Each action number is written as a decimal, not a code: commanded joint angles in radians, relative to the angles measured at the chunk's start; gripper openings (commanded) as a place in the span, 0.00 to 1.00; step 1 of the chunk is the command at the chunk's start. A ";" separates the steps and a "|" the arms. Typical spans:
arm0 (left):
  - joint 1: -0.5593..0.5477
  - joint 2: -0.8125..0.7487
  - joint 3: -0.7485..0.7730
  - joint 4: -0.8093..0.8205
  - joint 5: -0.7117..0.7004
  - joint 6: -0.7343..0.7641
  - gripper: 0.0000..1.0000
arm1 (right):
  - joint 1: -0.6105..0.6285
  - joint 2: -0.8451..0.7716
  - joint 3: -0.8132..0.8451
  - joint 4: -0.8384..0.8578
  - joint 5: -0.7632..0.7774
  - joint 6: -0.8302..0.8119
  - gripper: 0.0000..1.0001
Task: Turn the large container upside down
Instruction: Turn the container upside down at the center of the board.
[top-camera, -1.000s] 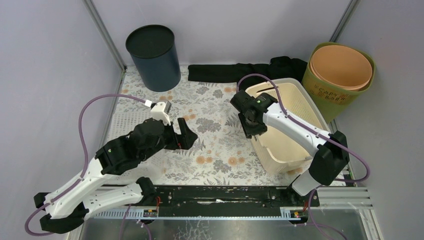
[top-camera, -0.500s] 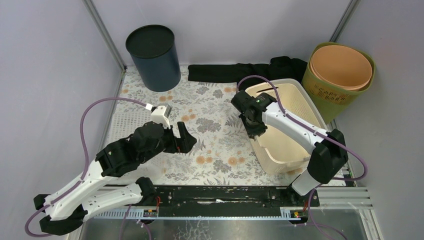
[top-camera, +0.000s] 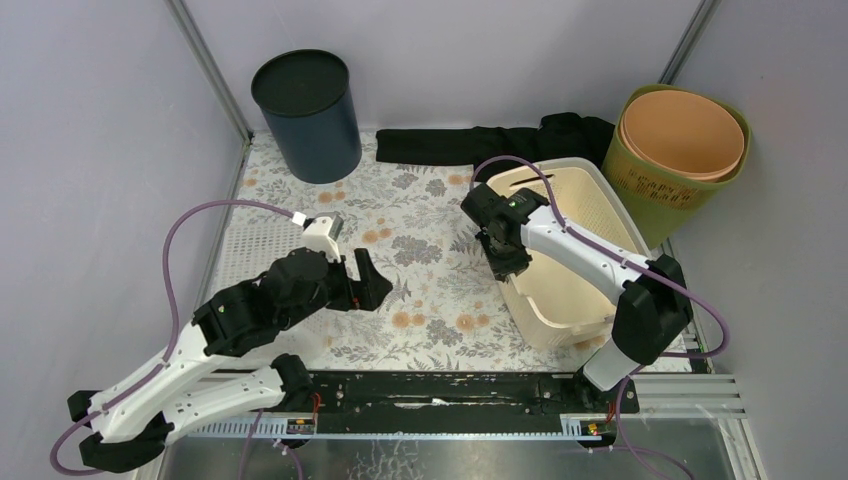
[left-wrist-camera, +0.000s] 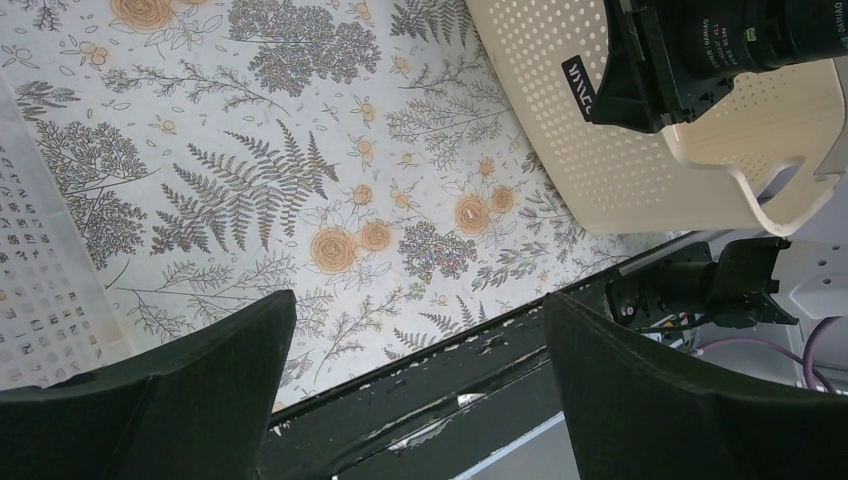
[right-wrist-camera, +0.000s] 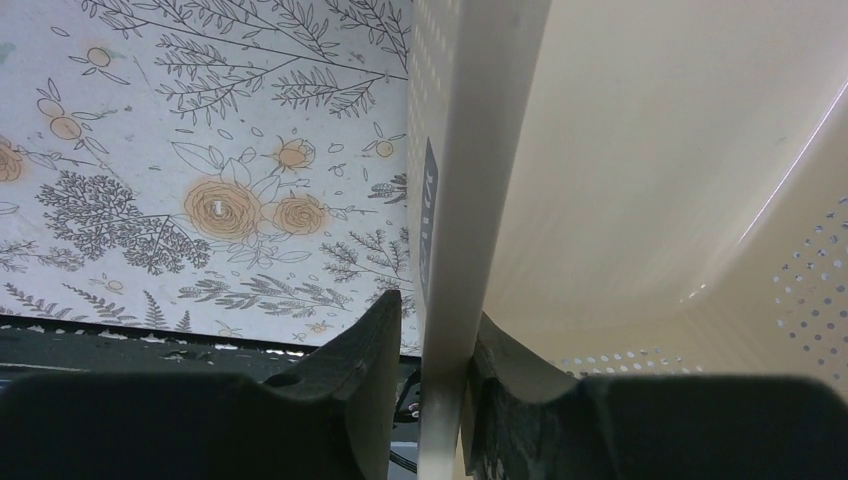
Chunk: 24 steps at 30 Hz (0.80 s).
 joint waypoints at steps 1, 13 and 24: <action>0.002 0.002 -0.008 0.034 0.003 -0.008 1.00 | -0.003 0.011 -0.010 0.027 -0.054 -0.017 0.30; 0.001 0.018 -0.014 0.042 0.007 -0.012 1.00 | -0.006 0.013 -0.031 0.047 -0.057 -0.018 0.22; 0.001 0.021 -0.030 0.045 0.011 -0.026 1.00 | -0.011 0.000 -0.070 0.071 -0.063 -0.024 0.14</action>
